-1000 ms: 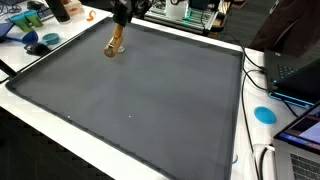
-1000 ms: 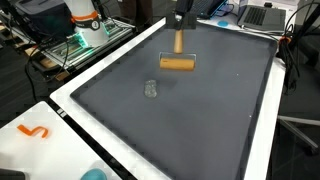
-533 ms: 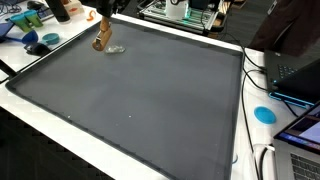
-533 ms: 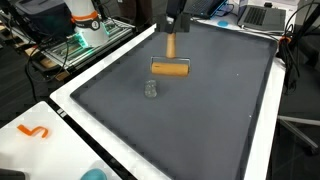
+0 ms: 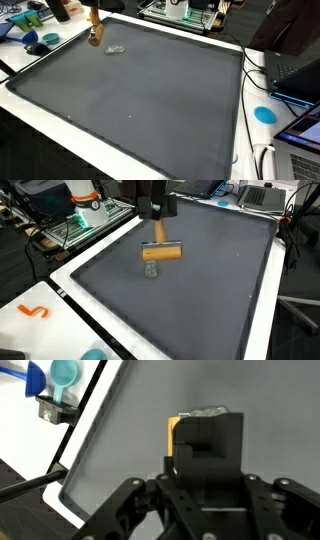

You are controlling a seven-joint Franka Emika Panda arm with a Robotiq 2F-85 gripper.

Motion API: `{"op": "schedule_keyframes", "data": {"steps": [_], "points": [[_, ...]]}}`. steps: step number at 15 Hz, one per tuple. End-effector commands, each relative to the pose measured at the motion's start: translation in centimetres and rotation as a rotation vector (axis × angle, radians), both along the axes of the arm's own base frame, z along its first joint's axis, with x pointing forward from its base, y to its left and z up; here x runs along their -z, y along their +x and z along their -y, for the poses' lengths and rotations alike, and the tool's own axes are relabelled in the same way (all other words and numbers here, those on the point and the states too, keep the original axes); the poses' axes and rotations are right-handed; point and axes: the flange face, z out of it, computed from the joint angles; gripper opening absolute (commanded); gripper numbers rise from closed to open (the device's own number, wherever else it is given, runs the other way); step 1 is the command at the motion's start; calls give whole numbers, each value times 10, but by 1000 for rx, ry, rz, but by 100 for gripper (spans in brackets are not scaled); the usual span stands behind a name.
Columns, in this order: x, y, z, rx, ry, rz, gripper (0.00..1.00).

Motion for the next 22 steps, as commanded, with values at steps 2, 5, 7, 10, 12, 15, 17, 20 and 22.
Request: {"op": "schedule_keyframes", "data": {"steps": [2, 5, 7, 10, 12, 15, 17, 20, 22], "points": [[-13, -19, 41, -75, 115, -35, 24], [-7, -8, 36, -47, 73, -31, 49], [-4, -7, 31, -52, 73, -35, 49], [-3, -6, 29, -55, 74, -37, 49], [1, -3, 40, -48, 108, -46, 24], [-1, -3, 63, -74, 183, -33, 24], [-1, -5, 80, -85, 246, -26, 24], [-2, -7, 109, -93, 296, -24, 24], [-3, -9, 127, -108, 327, -23, 24]]}}
